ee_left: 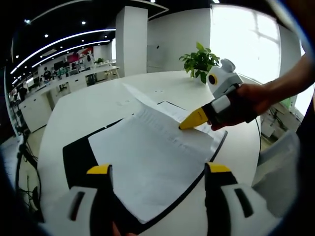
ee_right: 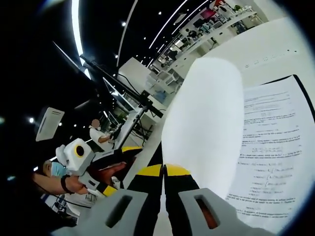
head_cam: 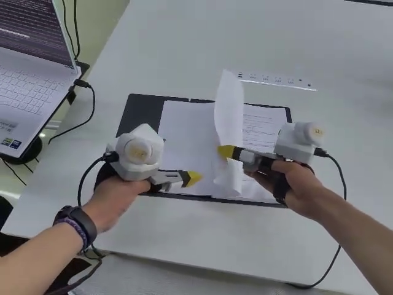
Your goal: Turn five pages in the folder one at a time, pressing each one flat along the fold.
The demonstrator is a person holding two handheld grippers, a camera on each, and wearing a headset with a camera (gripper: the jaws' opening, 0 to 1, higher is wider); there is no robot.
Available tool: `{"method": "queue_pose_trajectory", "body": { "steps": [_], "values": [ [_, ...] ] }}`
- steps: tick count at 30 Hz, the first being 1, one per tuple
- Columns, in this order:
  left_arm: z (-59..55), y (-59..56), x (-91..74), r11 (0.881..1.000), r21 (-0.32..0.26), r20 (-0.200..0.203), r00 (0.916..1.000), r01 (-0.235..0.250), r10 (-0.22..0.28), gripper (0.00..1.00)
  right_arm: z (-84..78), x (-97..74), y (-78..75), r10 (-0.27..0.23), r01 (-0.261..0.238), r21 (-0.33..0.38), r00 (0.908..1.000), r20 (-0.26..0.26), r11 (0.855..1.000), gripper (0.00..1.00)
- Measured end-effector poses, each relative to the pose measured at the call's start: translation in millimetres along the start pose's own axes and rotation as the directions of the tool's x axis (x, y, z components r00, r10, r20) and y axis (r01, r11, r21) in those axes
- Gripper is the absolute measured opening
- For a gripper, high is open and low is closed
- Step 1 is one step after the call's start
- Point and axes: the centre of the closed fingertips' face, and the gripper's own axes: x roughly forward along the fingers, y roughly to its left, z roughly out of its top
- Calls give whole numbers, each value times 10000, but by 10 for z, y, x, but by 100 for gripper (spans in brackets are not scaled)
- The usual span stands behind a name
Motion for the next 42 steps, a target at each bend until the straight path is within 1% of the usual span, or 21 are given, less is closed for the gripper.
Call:
{"method": "queue_pose_trajectory", "body": {
  "steps": [2,6,10,14,15,22,26,28,32,34,39,42],
  "values": [
    [-53,56,-62,9999,-90,-12,10000,-96,95,76,-18,53,20,45,-45,8,10000,-87,10000,0],
    [-182,154,-192,9992,-253,-164,9994,-322,318,77,-70,168,46,129,-128,55,9995,-277,9999,0],
    [-234,231,-325,9975,-425,-115,9984,-562,558,78,-120,300,116,291,-290,37,9984,-474,9996,0],
    [-271,303,-417,9953,-622,-80,9973,-740,737,80,-169,418,166,436,-438,-21,9970,-641,9990,0],
    [-273,321,-441,9940,-752,-35,9969,-791,791,80,-185,455,171,480,-480,11,9965,-682,9988,0],
    [-299,336,-553,9931,-773,-36,9961,-884,884,82,-302,648,227,690,-685,78,9924,-1016,9976,0],
    [-303,356,-602,9927,-772,-50,9957,-931,930,83,-361,732,199,672,-644,283,9916,-1103,9975,0],
    [-291,360,-634,9917,-836,17,9952,-975,980,83,-392,770,189,665,-629,327,9903,-1217,9975,0],
    [-282,348,-674,9907,-880,58,9945,-1033,1042,83,-436,829,153,606,-559,382,9890,-1346,9977,0],
    [-284,344,-697,9895,-972,90,9941,-1070,1084,82,-477,854,123,485,-416,511,9885,-1432,9978,0],
    [-274,321,-748,9877,-1065,178,9930,-1147,1172,82,-564,932,44,357,-241,724,9859,-1636,9971,0],
    [-282,334,-763,9866,-1118,191,9923,-1192,1220,82,-588,982,49,357,-219,830,9851,-1685,9963,0]
  ]
}}
